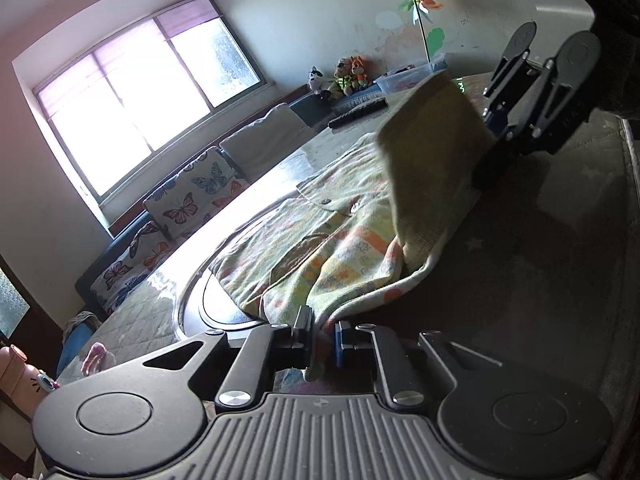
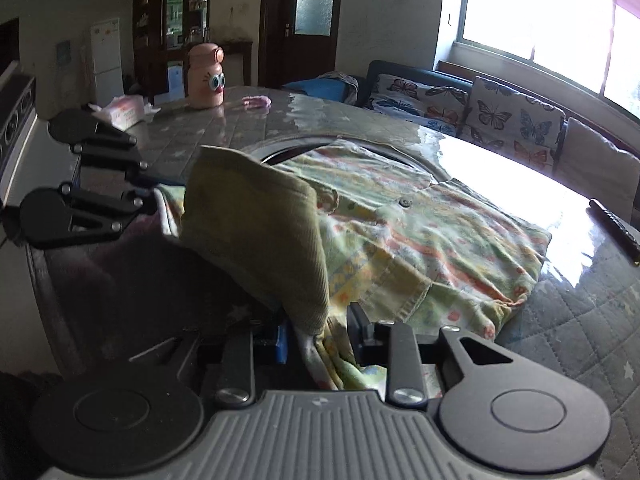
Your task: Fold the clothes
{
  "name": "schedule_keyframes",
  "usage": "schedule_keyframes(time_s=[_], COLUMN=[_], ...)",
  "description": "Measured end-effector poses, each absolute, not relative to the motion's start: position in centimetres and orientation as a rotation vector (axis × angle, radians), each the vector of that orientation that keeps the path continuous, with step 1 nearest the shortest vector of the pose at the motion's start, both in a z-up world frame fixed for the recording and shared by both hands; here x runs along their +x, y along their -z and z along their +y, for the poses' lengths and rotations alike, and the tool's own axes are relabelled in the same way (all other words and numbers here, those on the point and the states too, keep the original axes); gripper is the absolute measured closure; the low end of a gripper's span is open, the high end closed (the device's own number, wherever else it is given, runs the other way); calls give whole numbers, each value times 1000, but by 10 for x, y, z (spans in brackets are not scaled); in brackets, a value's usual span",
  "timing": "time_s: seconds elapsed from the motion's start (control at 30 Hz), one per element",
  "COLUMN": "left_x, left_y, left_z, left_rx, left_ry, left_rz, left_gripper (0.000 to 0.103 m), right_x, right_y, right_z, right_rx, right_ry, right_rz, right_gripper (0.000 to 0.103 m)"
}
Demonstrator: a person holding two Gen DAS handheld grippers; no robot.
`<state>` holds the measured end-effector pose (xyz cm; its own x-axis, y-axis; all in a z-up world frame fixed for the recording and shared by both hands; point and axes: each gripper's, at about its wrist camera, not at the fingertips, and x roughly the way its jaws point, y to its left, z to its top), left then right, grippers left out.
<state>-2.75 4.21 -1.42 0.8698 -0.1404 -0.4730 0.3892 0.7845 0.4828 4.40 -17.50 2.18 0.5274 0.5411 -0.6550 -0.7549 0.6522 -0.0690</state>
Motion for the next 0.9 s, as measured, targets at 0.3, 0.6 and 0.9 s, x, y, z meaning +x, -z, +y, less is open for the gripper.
schedule_keyframes(time_s=[0.3, 0.6, 0.9], left_x=[-50, -97, -33], left_y=[-16, -68, -75], left_z=[42, 45, 51], left_rx=[541, 444, 386], left_ry=[311, 372, 325], left_rz=[410, 437, 446], left_gripper=[95, 95, 95], right_x=[22, -26, 24], right_y=[-50, -104, -116], right_z=[-194, -218, -210], right_rx=[-328, -348, -318], right_ry=[-787, -846, -813], right_rz=[582, 551, 551], right_gripper=[93, 97, 99])
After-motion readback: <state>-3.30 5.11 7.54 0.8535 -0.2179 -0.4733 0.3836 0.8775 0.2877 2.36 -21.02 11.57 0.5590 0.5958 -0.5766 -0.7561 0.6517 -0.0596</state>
